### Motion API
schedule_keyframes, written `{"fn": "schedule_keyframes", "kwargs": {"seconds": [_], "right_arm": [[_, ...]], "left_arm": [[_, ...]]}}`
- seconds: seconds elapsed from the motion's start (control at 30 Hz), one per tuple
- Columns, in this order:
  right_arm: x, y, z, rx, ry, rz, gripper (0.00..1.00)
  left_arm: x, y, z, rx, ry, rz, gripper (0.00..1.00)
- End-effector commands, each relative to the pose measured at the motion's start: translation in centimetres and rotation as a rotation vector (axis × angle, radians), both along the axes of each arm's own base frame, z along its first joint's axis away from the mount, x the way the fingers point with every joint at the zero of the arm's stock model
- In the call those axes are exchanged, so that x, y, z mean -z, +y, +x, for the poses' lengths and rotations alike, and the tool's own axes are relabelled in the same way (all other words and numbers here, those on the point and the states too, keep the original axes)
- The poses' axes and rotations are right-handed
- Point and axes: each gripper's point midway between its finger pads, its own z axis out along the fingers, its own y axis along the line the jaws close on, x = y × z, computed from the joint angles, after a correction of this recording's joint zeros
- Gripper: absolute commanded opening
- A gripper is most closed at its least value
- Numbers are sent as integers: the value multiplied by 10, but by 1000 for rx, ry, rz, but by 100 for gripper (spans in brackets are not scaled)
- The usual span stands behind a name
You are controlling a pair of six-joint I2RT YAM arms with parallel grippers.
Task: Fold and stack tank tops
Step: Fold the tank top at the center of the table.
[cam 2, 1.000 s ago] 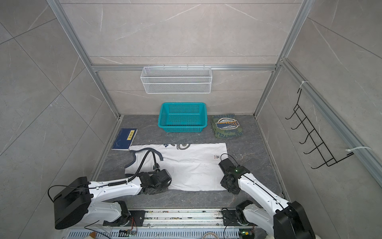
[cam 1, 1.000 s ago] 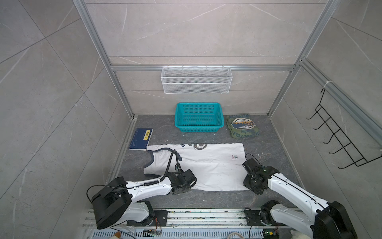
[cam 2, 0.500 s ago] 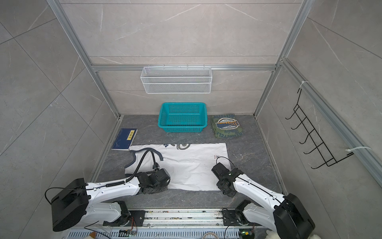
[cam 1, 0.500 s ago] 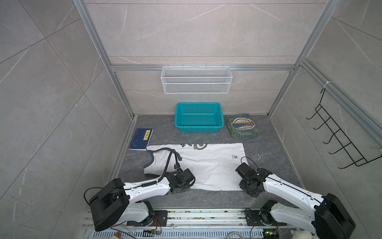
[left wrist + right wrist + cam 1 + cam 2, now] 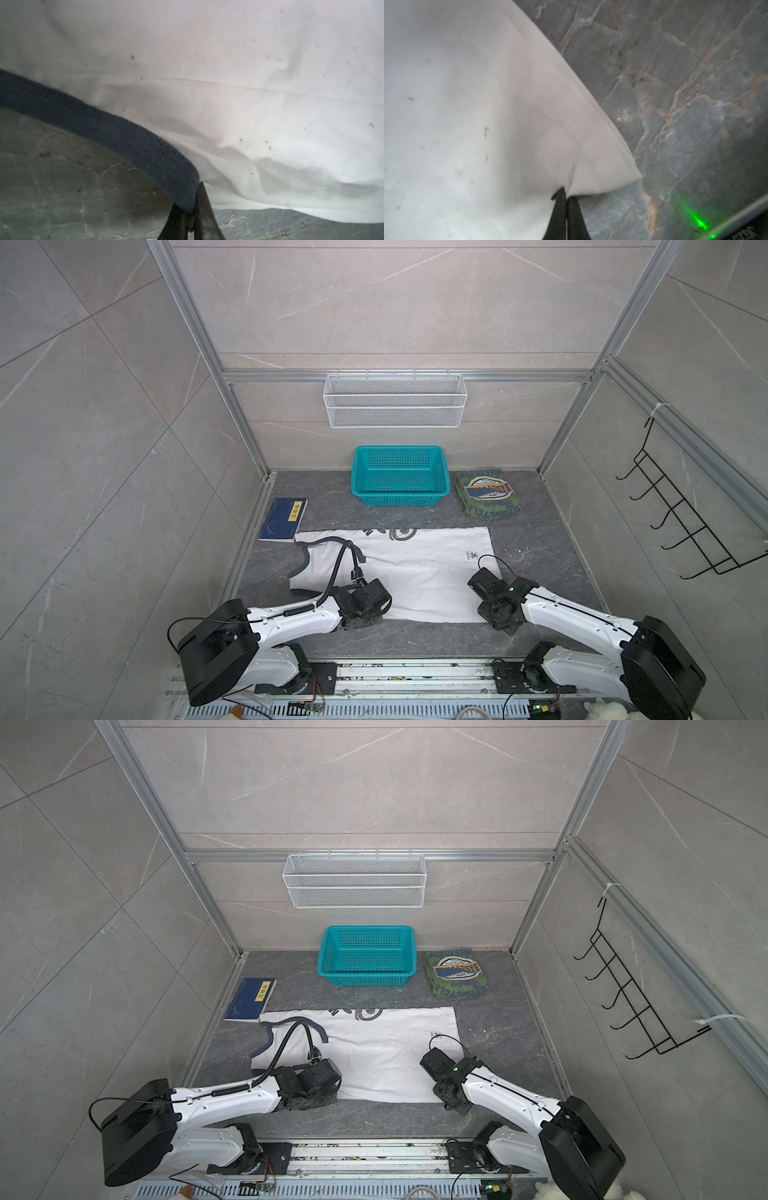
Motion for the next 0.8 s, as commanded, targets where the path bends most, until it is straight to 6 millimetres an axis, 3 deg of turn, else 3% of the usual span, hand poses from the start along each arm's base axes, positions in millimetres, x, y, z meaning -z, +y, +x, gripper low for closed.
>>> {"fn": "schedule_keyframes", "kwargs": {"seconds": [0.0,0.2,0.33,0.6,0.77], "right_arm": [[-23,-9,14,-38,-57,-79,2],[-73,4,55,-152,-178,-120,3],[-92,15,89,-213,-207,-143,4],[-88,23,163,-266,-249,-51,0],[-86,25,202,-290,-265,-45,0]], "left_arm": [[-15,-2,5,17,-12,10,0],[-47,-3,27,12,-74,37,0],[-75,-1,59,-16,-128,30,0],[-105,-5,128,-30,-160,41,0],[-99,-9,156,-41,-134,72,0]]}}
